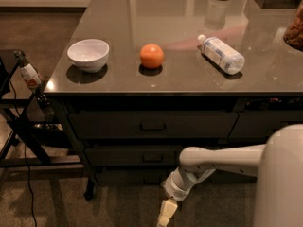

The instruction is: Open bottom drawer

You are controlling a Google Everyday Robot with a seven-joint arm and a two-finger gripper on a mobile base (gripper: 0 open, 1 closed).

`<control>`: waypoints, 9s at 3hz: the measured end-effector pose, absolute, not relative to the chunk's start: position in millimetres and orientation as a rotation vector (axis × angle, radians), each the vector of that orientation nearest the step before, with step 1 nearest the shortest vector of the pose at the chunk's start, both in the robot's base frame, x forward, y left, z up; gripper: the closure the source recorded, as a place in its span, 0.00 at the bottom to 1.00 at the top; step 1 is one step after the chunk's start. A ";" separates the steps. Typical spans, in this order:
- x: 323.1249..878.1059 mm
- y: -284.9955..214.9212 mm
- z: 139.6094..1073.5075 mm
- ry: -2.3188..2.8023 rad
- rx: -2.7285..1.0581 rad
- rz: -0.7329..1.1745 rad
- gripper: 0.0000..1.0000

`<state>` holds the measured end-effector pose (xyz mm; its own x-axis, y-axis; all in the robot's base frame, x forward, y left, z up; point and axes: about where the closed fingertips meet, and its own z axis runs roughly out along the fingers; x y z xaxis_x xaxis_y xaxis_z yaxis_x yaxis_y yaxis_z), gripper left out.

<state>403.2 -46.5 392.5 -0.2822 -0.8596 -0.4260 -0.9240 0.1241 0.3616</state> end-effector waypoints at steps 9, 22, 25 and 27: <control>496.1 -113.1 251.8 2.525 -1.606 0.554 0.00; 528.2 -141.6 233.0 2.561 -1.490 0.386 0.00; 541.0 -132.1 195.0 2.586 -1.542 0.292 0.00; 540.3 -127.6 179.9 2.587 -1.577 0.286 0.00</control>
Offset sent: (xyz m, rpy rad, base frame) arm 0.0538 -0.0451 -0.0675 -0.1589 -0.0342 -0.1020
